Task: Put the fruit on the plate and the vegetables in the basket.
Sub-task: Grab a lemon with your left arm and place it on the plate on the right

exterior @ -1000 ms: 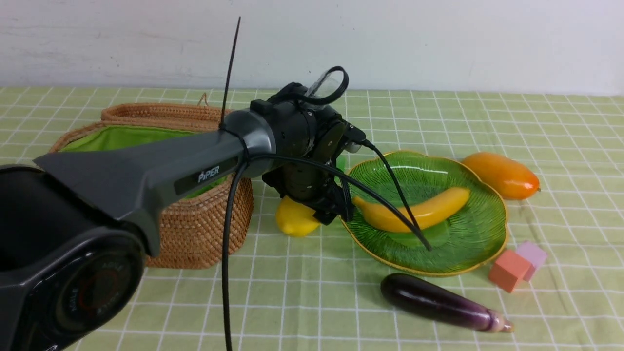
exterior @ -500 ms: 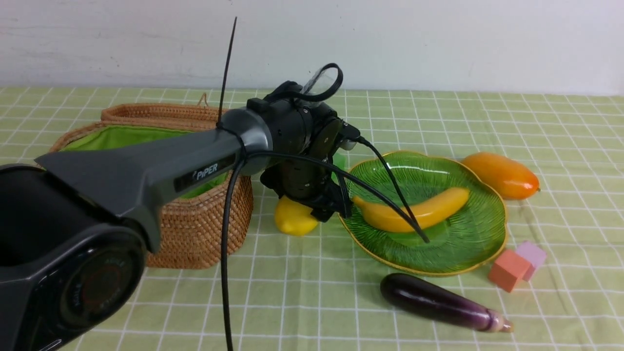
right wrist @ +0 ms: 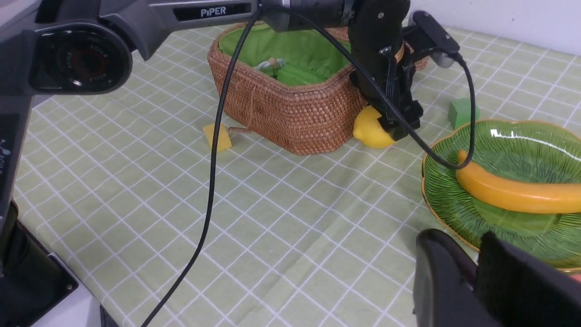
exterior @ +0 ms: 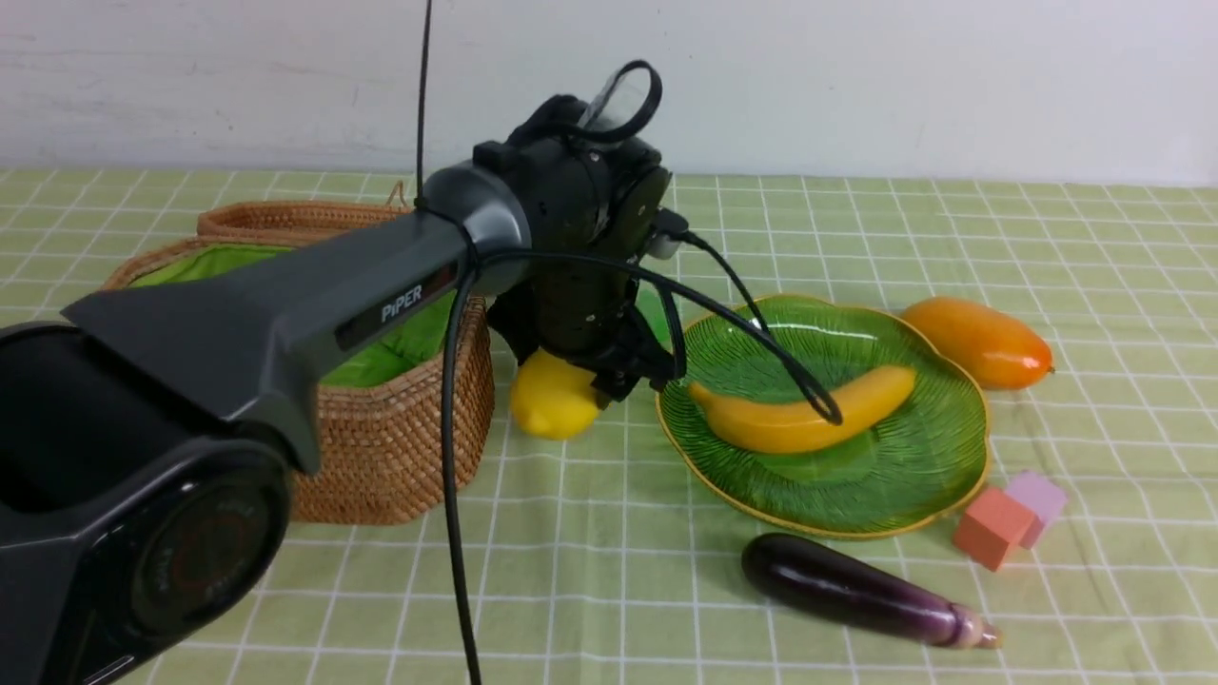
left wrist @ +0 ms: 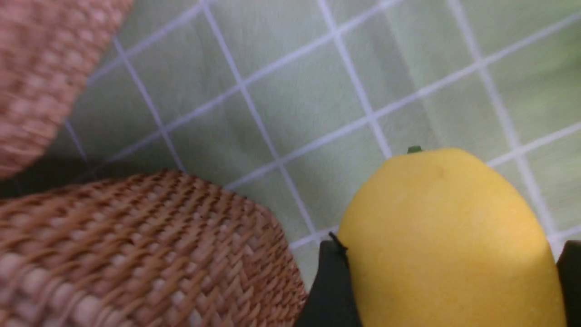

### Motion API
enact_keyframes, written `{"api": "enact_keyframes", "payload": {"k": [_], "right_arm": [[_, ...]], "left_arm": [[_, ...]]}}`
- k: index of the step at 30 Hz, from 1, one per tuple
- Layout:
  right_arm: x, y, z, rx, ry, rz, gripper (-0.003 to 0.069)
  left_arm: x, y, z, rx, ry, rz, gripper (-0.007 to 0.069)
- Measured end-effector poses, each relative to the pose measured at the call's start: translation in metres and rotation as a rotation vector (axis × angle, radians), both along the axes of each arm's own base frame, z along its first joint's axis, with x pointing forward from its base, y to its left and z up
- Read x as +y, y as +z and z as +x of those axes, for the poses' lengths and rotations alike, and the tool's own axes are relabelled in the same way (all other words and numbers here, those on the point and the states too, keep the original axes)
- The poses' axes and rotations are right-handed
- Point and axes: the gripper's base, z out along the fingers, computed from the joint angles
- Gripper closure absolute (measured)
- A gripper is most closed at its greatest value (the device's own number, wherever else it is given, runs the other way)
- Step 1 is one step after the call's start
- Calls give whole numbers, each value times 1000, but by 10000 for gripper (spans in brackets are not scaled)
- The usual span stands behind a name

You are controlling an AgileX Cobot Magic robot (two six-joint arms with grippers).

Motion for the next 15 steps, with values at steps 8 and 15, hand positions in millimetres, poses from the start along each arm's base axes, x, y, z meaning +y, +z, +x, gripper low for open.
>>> {"api": "enact_keyframes", "payload": {"k": [8, 15], "right_arm": [[-7, -1, 6, -24, -84, -44, 517], [-13, -2, 10, 1, -185, -37, 514]], "left_arm": [[-60, 51, -27, -222, -250, -138, 64], [-94, 36, -20, -351, -355, -300, 64]]}}
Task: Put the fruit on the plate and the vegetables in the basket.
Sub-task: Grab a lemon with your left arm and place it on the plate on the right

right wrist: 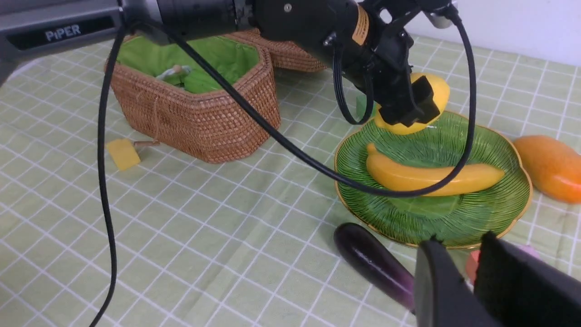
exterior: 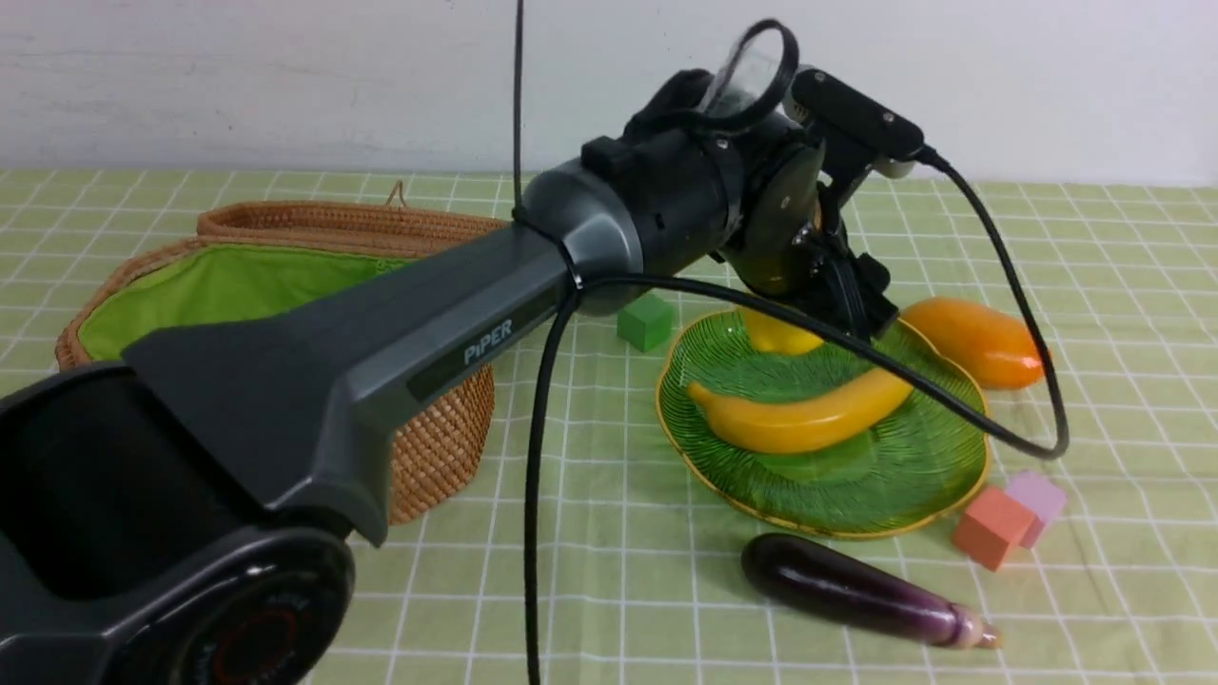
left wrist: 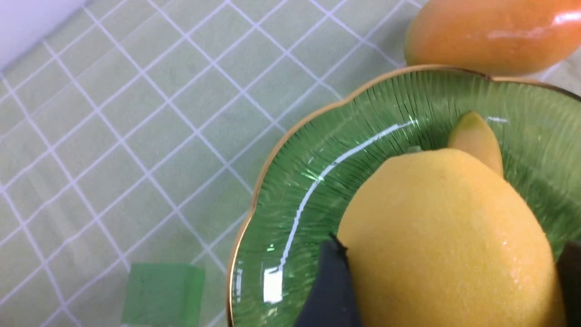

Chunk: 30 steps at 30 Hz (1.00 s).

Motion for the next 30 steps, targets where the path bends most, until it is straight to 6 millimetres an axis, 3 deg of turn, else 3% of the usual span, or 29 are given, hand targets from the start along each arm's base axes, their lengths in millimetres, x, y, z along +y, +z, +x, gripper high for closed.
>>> {"api": "enact_keyframes", "payload": {"k": [7, 10, 23, 30], "right_arm": [[0, 0, 0, 6, 0, 2, 514], [1, 0, 0, 8, 4, 7, 514], [1, 0, -1, 11, 10, 15, 510], [1, 0, -1, 11, 11, 15, 510]], "left_arm": [[-8, -33, 11, -2, -9, 10, 64], [-9, -35, 11, -2, -10, 10, 64], [-9, -34, 11, 3, -9, 1, 0], [-4, -12, 5, -3, -4, -23, 4]]}}
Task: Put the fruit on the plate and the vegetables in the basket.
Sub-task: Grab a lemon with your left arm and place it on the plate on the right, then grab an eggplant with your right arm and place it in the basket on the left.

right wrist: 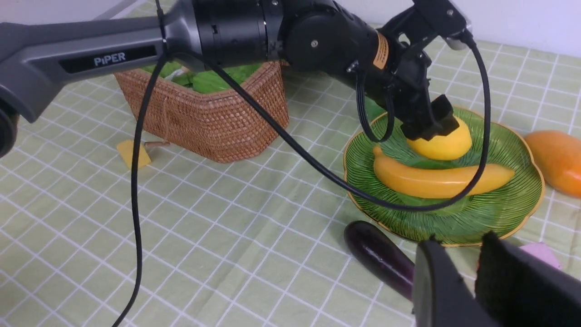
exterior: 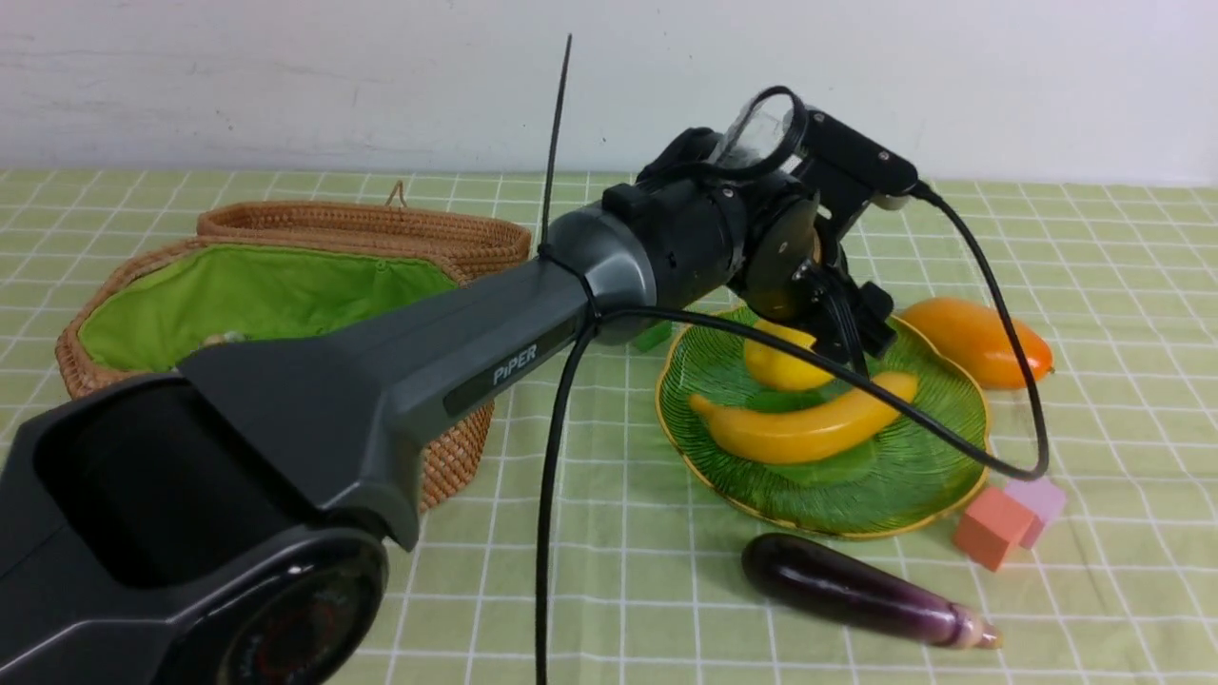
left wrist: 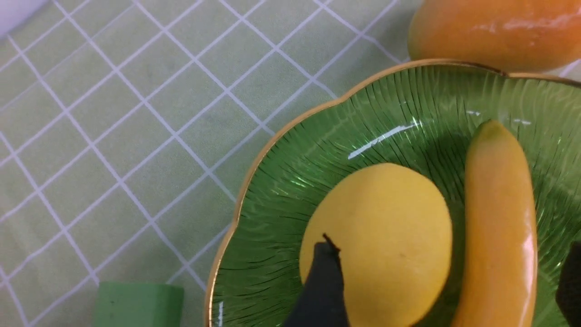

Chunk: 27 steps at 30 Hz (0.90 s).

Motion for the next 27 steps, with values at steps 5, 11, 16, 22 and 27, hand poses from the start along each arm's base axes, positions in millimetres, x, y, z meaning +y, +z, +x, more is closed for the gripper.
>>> {"api": "enact_keyframes", "payload": {"k": [5, 11, 16, 22, 27], "right_arm": [[0, 0, 0, -2, 1, -3, 510], [1, -2, 2, 26, 4, -19, 510], [9, -6, 20, 139, 14, -79, 510], [20, -7, 46, 208, 25, -140, 510], [28, -15, 63, 285, 39, -190, 510]], "left_arm": [[7, 24, -9, 26, 10, -10, 85], [33, 83, -49, 197, 19, -24, 440], [71, 151, -97, 244, 2, -35, 638], [115, 212, -145, 186, 4, -99, 638], [156, 224, -192, 191, 5, -113, 638]]}}
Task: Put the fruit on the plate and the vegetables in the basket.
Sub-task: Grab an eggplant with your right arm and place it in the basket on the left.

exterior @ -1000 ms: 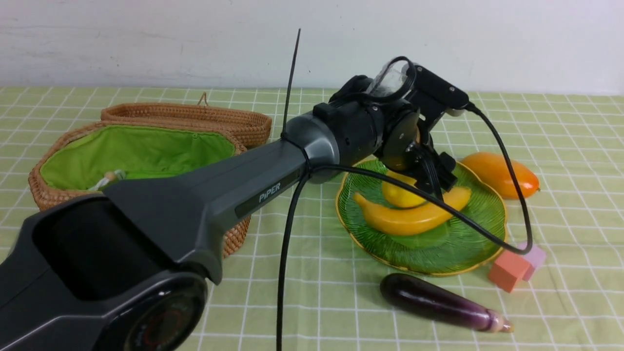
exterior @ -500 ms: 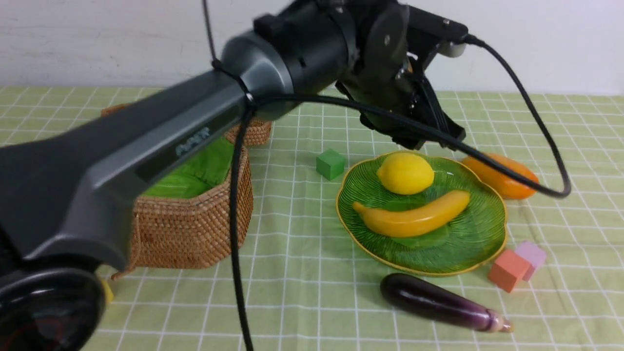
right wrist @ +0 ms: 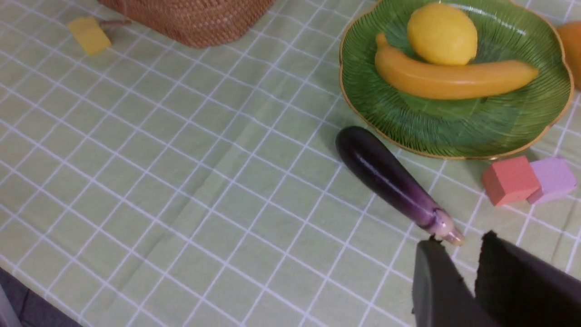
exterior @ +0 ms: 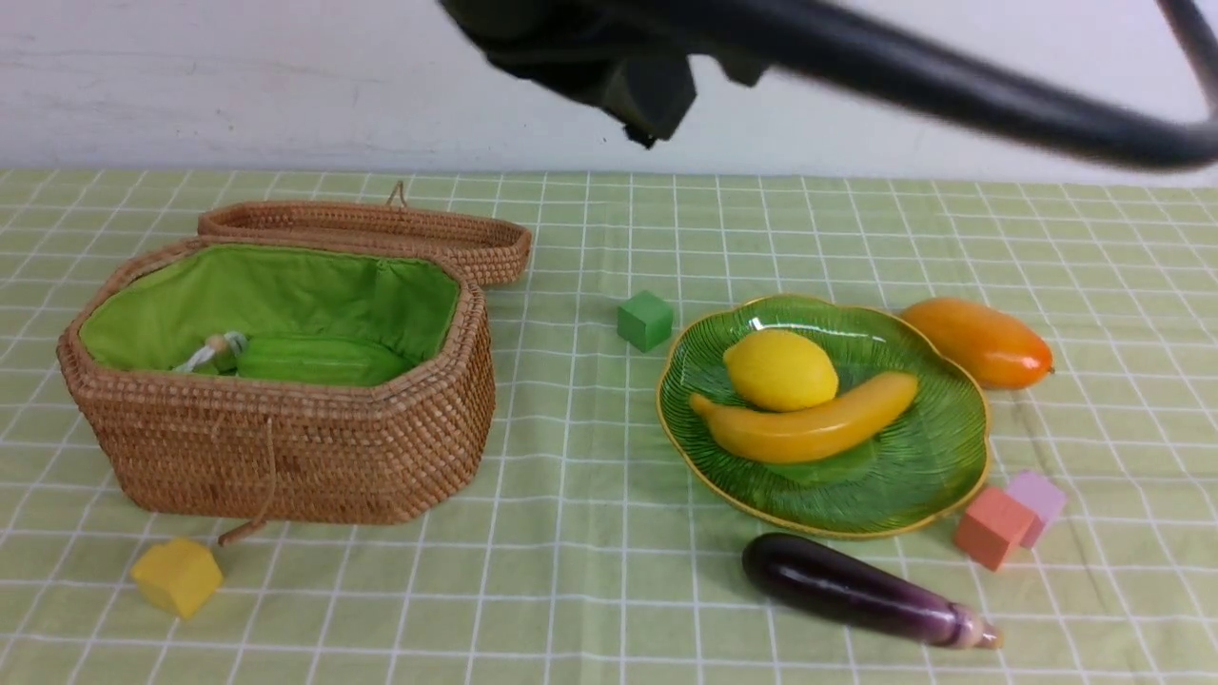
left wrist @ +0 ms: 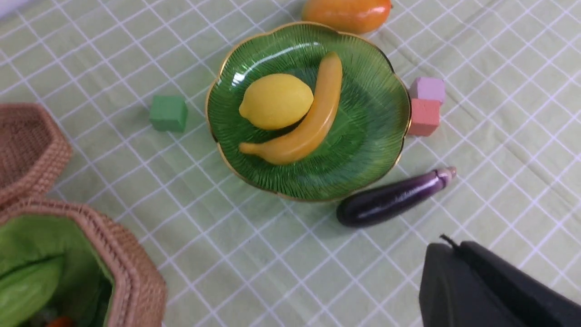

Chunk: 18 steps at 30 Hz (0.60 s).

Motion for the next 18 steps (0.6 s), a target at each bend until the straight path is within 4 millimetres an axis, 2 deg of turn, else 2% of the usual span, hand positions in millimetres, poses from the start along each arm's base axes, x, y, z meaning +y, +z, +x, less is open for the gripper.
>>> {"api": "enact_keyframes", "payload": {"k": [2, 3, 4, 6, 8, 9, 10, 12, 13, 15, 18], "right_arm": [[3, -3, 6, 26, 5, -16, 510], [6, -8, 13, 60, 10, -36, 510], [6, -8, 13, 60, 10, -36, 510], [12, -15, 26, 100, 29, -65, 510], [17, -21, 37, 135, 48, -93, 510], [18, -22, 38, 138, 50, -96, 510], [21, -28, 47, 163, 70, -124, 510], [26, -35, 56, 188, 92, -155, 510], [30, -44, 67, 217, 112, -183, 510], [36, -55, 81, 249, 132, -212, 508], [43, -69, 98, 285, 143, -239, 496]], "left_arm": [[16, 1, -17, -1, -1, -2, 638], [32, -9, -36, 12, 0, 10, 638], [35, -6, -39, 3, 0, 1, 638], [61, -22, -68, -21, 1, -29, 638], [78, -40, -88, -40, 1, -61, 638], [79, -41, -89, -50, 2, -70, 638], [88, -54, -100, -69, 0, -111, 638], [95, -66, -110, -92, 1, -153, 638], [101, -80, -117, -110, 3, -191, 638], [109, -91, -127, -143, 5, -243, 638], [120, -96, -139, -189, 8, -288, 638]]}}
